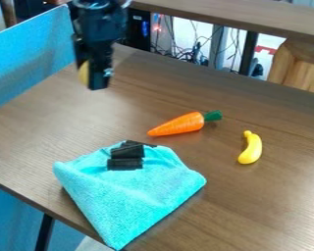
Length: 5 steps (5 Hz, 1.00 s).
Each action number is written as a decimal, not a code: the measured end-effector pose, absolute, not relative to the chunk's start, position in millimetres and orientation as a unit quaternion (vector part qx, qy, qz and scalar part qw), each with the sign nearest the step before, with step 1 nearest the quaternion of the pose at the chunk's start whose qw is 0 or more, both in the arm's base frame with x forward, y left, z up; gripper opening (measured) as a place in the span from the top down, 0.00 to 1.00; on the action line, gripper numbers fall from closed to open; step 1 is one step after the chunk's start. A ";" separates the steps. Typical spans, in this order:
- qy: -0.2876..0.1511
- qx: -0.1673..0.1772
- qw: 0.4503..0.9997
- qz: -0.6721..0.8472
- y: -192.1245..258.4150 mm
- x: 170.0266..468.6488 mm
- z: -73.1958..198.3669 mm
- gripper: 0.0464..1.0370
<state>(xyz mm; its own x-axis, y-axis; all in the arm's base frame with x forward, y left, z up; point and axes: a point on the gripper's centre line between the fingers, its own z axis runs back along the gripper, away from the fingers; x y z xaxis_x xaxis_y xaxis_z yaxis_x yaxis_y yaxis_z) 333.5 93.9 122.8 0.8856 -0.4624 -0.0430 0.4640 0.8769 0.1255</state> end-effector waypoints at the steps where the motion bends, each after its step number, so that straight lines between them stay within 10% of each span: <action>1: 0.016 0.063 0.972 -0.225 129.0 351.5 108.5 0.29; 5: 0.051 0.043 0.978 -0.196 151.6 379.8 32.9 0.29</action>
<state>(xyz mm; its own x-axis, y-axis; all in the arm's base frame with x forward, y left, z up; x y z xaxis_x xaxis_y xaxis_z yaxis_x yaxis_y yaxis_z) 379.8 151.6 32.9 0.9180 -0.3787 -0.1174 0.3875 0.9197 0.0632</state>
